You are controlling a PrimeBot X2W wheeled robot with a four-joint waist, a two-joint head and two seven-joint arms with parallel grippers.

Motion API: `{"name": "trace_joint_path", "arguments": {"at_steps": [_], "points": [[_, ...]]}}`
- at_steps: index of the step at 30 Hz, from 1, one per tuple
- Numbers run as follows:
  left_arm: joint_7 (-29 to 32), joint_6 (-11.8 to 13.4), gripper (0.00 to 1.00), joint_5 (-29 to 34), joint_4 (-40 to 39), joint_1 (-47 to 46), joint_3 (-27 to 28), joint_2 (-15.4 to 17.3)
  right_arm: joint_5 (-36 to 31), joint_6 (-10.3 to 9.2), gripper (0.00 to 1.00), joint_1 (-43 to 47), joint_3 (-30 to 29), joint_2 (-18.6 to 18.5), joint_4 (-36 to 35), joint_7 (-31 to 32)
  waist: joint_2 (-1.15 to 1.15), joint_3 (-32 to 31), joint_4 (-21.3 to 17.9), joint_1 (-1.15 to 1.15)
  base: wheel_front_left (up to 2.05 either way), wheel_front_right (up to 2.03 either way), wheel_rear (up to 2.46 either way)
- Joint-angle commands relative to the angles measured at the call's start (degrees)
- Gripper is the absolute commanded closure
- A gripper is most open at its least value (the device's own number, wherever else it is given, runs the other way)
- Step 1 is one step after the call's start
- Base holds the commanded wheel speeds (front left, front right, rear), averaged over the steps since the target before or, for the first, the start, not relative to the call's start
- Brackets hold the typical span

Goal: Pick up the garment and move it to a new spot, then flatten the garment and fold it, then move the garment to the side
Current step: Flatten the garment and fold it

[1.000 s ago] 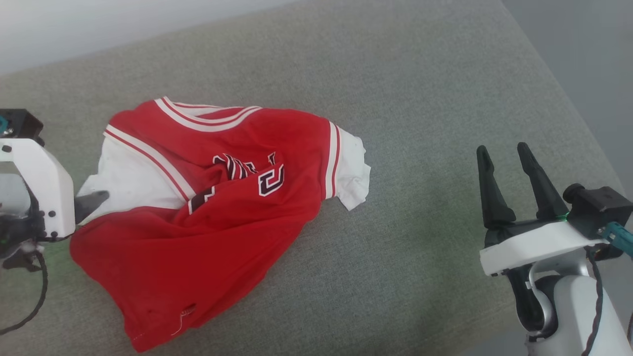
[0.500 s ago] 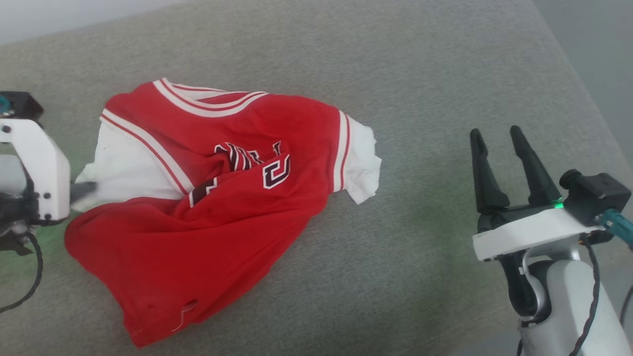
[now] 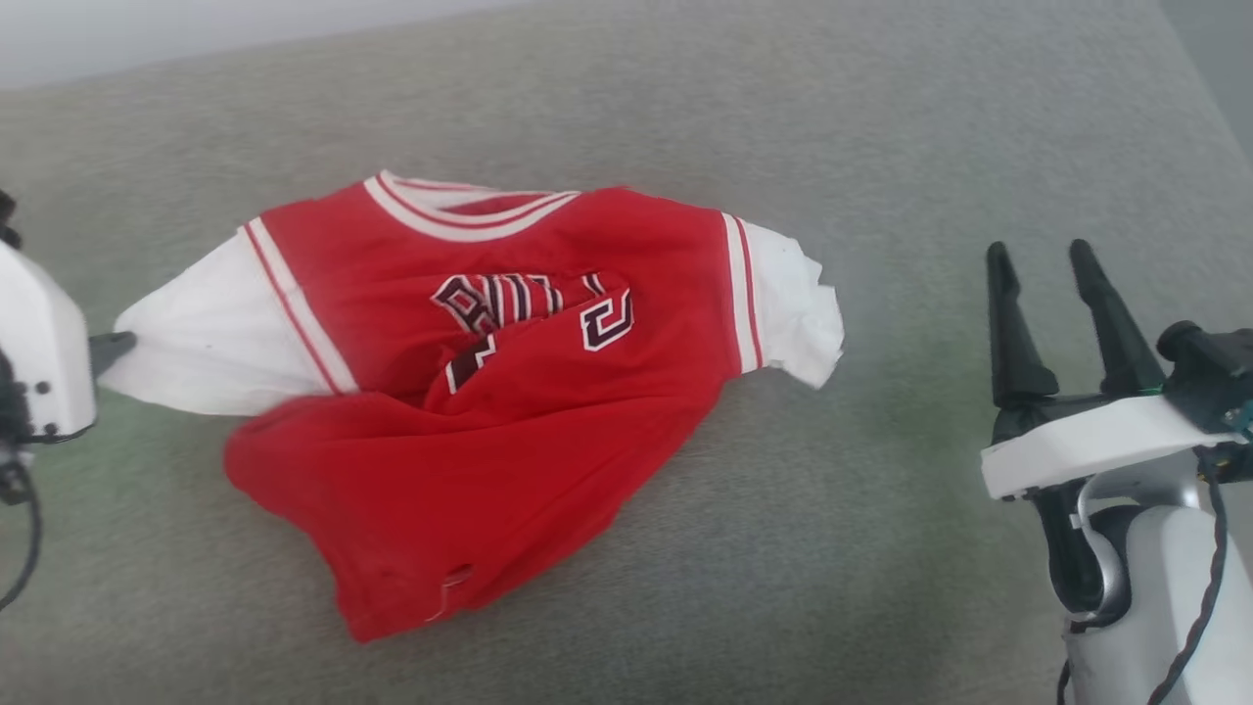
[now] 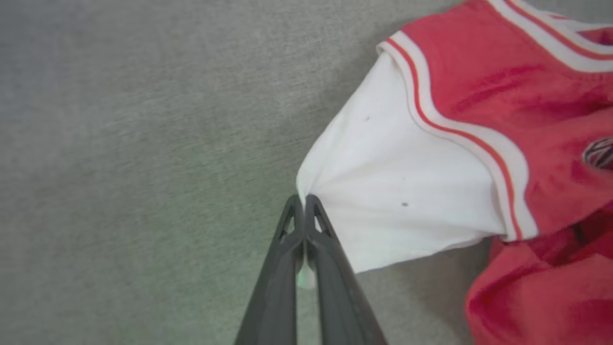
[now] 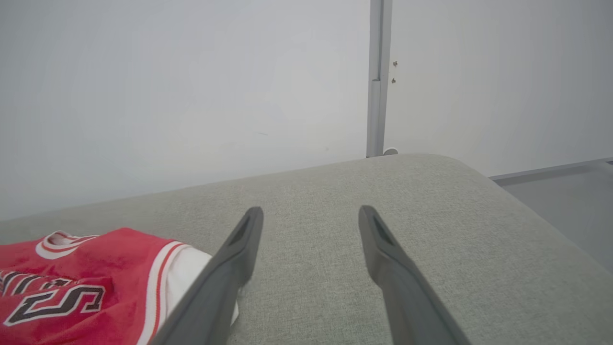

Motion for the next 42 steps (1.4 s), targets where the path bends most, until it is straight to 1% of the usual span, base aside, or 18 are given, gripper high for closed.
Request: {"name": "trace_joint_path", "arguments": {"at_steps": [1,4,7,11,16,17,18,19,20,21,27,33,37,39,42], "points": [[-0.5,1.0,1.0,-0.6,-0.8,1.7,0.7,1.0,-0.5,-0.04,0.0,0.0,-0.3,0.0,-0.4,0.6,0.0,-1.0,2.0,0.0,0.0,0.0,0.0],[-1.0,2.6,1.0,-1.9,-2.2,4.0,2.2,3.3,-1.0,-0.04,0.0,0.1,-0.9,0.0,-1.2,1.6,0.0,-1.3,3.2,0.0,0.0,0.0,0.0],[-1.3,3.3,1.0,-2.9,-2.3,6.6,2.9,4.0,-1.0,-0.04,0.0,-0.1,-0.8,0.0,-1.7,2.5,0.0,-1.3,4.1,0.0,0.0,0.0,0.0],[-1.7,3.1,1.0,-5.1,0.2,8.8,3.4,3.1,-1.2,-0.04,0.0,-0.5,-0.5,0.0,-1.9,3.1,0.0,-1.1,4.7,0.0,0.0,0.0,0.0],[-1.2,1.9,1.0,-5.9,4.9,8.6,2.9,0.9,-1.4,-0.04,0.0,-0.8,-0.3,0.0,-1.8,3.6,0.0,-1.2,5.1,0.0,0.0,0.0,0.0],[-1.3,1.5,0.75,-5.4,5.7,8.0,2.6,0.9,-1.4,-0.04,0.0,-0.8,-0.2,0.0,-1.9,3.7,0.0,-1.2,5.2,0.0,0.0,0.0,0.0],[-1.4,1.1,0.61,-5.1,6.3,7.4,2.4,0.9,-1.5,-0.04,0.0,-0.7,-0.2,0.0,-1.9,3.8,0.0,-1.3,5.3,0.0,0.0,0.0,0.0],[-1.4,1.1,0.61,-5.1,6.3,7.4,2.4,0.9,-1.5,-0.04,0.0,-0.7,-0.2,0.0,-1.9,3.8,0.0,-1.3,5.3,0.0,0.0,0.0,0.0],[-1.3,0.7,0.4,-4.7,6.8,6.8,2.3,0.8,-1.5,-0.04,0.0,-0.6,-0.1,0.0,-1.9,3.9,0.0,-1.3,5.3,0.0,0.0,0.0,0.0],[-1.5,0.3,0.0,-4.2,7.1,6.0,2.2,0.8,-1.5,-0.04,0.0,-0.6,-0.1,0.0,-2.0,4.0,0.0,-1.4,5.4,0.0,0.0,0.0,0.0],[0.3,0.0,0.0,-2.0,8.6,0.8,0.7,0.4,-1.5,-0.04,0.0,-0.1,0.1,0.0,-2.4,4.5,0.0,-1.7,5.6,0.0,0.0,0.0,0.0],[5.1,0.6,0.0,-0.4,11.3,-2.7,-1.7,-1.2,-1.3,-0.04,0.0,0.1,0.3,0.0,-2.9,4.9,0.0,-1.6,5.1,0.0,0.0,0.0,0.0],[7.1,1.6,0.0,-0.2,13.5,-2.9,-3.0,-1.7,-1.1,-0.04,0.0,0.3,0.3,0.0,-3.3,5.5,0.0,-1.0,4.7,0.0,0.0,0.0,0.0],[8.1,1.9,0.0,-0.9,14.8,-2.7,-3.0,-2.0,-1.1,-0.04,0.0,0.3,0.3,0.0,-3.5,5.8,0.0,-0.6,4.5,0.0,0.0,0.0,0.0],[9.9,3.2,0.0,-2.2,16.8,-2.0,-2.7,-2.6,-1.2,-0.04,0.0,0.5,0.1,0.0,-4.0,6.4,0.0,-0.2,4.4,0.0,0.0,0.0,0.0]]}}
